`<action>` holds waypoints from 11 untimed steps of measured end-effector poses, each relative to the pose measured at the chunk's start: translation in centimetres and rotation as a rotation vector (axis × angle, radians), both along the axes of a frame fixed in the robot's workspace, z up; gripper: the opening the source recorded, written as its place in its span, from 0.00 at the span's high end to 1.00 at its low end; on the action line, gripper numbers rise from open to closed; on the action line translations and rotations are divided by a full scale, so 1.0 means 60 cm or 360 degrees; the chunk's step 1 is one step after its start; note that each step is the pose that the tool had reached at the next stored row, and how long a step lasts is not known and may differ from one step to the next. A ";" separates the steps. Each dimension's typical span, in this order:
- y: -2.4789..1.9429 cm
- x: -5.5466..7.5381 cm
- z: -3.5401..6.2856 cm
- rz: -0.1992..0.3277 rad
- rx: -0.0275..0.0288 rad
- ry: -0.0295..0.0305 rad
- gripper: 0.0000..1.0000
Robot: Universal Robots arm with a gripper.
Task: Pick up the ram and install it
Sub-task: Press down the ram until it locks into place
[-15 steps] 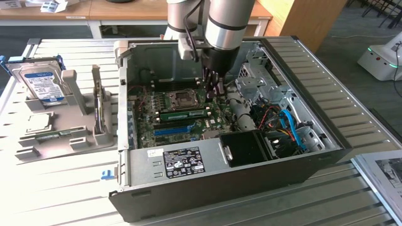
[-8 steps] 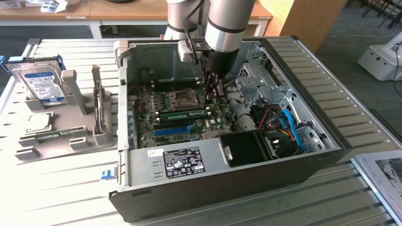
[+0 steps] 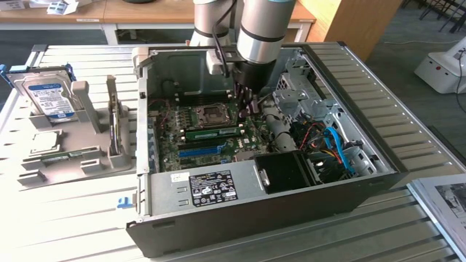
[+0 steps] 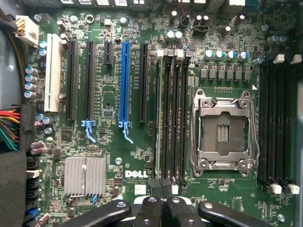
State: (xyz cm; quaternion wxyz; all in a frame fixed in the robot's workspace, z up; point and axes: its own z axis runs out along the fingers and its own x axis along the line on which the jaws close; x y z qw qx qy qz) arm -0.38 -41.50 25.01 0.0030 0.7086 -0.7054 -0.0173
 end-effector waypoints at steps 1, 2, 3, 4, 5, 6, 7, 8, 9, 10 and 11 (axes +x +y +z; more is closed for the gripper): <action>0.0000 0.000 -0.001 0.0000 0.00001 -0.00001 0.90; 0.0000 0.000 -0.003 0.0000 0.00000 0.00000 0.90; 0.0000 0.000 -0.004 0.0000 0.00000 0.00000 0.90; 0.0000 0.000 -0.006 0.0000 0.00001 0.00000 0.90; 0.0000 0.000 -0.007 0.0000 -0.00001 0.00000 0.90; 0.0000 0.000 -0.009 0.0000 -0.00001 0.00000 0.90; 0.0000 0.000 -0.010 0.0000 -0.00001 0.00000 0.90; 0.0000 0.000 -0.012 0.0000 0.00000 0.00000 0.90; 0.0000 0.000 -0.013 0.0000 0.00000 0.00000 0.90; 0.0000 0.000 -0.014 0.0000 0.00001 0.00000 0.90; 0.0000 0.000 -0.016 0.0000 0.00002 0.00000 0.90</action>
